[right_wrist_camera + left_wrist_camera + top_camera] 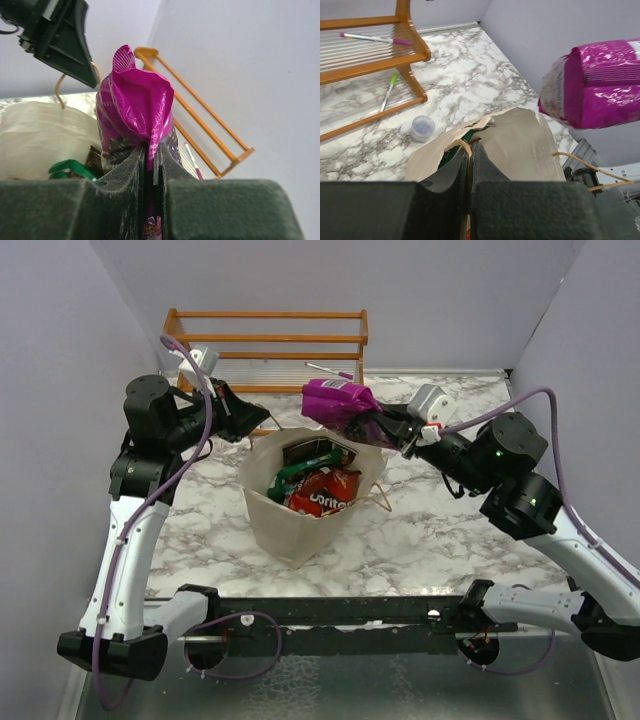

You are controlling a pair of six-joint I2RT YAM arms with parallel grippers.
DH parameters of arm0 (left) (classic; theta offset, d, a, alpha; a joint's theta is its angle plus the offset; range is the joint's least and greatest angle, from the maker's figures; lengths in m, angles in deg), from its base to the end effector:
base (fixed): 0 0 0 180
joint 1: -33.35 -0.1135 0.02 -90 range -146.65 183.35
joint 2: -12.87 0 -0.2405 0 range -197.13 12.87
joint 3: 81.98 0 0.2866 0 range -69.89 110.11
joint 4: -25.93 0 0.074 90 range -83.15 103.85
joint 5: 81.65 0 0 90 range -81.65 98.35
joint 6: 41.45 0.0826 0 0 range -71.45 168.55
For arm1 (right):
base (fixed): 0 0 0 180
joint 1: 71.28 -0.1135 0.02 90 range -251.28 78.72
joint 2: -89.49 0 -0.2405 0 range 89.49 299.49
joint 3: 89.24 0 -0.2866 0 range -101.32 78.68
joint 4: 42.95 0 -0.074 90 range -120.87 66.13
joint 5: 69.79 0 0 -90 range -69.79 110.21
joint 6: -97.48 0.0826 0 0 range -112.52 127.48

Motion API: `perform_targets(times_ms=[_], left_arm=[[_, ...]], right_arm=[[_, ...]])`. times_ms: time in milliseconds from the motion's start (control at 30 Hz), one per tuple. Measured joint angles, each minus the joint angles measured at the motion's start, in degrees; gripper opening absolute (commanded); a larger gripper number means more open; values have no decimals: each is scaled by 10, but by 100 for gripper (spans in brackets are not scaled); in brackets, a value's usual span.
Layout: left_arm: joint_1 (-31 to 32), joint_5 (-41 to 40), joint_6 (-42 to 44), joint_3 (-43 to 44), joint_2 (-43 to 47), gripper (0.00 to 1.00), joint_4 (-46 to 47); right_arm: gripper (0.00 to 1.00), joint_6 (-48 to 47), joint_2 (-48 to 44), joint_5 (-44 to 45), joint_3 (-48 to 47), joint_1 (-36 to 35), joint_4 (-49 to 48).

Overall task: Take the snacks out of the paper bag
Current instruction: Place the snack at the center of the board.

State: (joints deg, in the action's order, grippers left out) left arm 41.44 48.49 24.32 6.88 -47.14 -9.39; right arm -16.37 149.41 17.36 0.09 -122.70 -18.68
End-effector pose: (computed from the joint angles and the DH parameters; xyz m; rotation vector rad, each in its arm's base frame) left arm 0.2767 -0.0931 0.4446 0.3055 1.7328 -1.0027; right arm 0.1847 0.2381 0.4858 -0.9310 1.1403 0.4283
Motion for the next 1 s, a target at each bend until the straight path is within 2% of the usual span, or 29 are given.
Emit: perform_targets(times_ms=[333, 600, 800, 1000], left_arm=[[0, -96, 35, 88, -49, 0, -88], [0, -158, 75, 158, -89, 0, -135], [0, -148, 90, 186, -115, 0, -130], [0, -95, 89, 190, -122, 0, -111]], right_arm=[[1, -50, -41, 180, 0, 0, 28], [1, -41, -72, 396, 35, 0, 22], [1, -16, -62, 511, 112, 0, 13], [1, 47, -18, 554, 142, 25, 23]])
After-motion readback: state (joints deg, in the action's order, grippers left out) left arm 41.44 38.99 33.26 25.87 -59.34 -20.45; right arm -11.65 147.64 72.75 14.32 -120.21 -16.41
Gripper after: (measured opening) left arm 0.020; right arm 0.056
